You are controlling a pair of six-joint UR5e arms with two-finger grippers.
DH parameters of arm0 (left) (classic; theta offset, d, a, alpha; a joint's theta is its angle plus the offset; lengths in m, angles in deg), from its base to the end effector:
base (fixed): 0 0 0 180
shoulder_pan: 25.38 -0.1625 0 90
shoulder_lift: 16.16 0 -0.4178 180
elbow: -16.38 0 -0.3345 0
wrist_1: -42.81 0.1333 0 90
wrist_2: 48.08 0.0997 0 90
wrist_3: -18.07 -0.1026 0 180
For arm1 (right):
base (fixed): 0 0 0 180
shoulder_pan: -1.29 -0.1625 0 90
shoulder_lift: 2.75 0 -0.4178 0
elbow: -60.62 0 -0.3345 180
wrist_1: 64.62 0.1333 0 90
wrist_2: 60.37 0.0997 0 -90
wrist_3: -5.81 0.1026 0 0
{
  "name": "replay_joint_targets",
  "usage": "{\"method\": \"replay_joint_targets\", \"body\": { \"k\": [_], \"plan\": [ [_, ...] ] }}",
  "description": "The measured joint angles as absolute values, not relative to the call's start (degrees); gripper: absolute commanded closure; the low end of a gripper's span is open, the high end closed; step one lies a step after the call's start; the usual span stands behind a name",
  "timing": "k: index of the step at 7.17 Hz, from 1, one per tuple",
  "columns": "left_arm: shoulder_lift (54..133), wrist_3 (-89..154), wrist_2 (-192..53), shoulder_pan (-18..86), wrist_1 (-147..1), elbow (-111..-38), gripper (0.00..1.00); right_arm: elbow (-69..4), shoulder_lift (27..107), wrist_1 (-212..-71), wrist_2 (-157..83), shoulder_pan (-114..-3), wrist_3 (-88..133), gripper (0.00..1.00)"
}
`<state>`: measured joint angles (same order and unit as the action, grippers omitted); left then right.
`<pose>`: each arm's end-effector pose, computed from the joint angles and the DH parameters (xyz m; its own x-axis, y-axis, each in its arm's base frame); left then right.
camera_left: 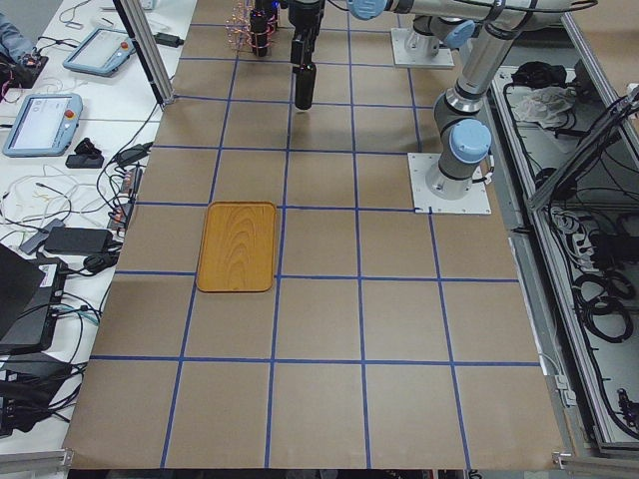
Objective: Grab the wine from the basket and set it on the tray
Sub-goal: 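Carry the bottle toward the table center and set it upright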
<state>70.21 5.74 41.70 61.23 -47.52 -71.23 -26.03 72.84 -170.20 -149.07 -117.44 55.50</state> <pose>-0.1089 -0.4228 0.5223 -0.9878 0.1547 -0.0174 0.1557 0.9830 -0.0977 0.3784 -0.4081 0.4086 -0.9320 0.3547 -0.0747 0.3579 0.9332 -0.0337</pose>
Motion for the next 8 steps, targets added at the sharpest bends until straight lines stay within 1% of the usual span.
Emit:
{"method": "replay_joint_targets", "body": {
  "k": [3, 4, 5, 6, 8],
  "plan": [
    [70.1, 5.7, 41.5, 61.1, -47.5, -71.4, 0.0, -26.8, 72.6, -169.6, -148.1, -120.0, 58.9, 1.0],
    [70.1, 5.7, 41.4, 61.1, -47.4, -71.7, 0.0, -27.3, 72.6, -169.6, -147.5, -120.5, 59.2, 0.66],
    [70.0, 5.7, 41.3, 61.1, -47.3, -71.9, 0.0, -27.8, 72.6, -169.8, -147.3, -120.8, 59.3, 0.1],
    [70.0, 5.7, 41.4, 61.1, -47.3, -72.0, 0.0, -28.1, 72.7, -170.0, -147.2, -120.9, 59.3, 0.0],
    [69.9, 5.8, 41.5, 61.1, -47.4, -72.0, 0.0, -27.5, 73.3, -170.2, -147.1, -120.9, 59.1, 0.0]
  ]
}}
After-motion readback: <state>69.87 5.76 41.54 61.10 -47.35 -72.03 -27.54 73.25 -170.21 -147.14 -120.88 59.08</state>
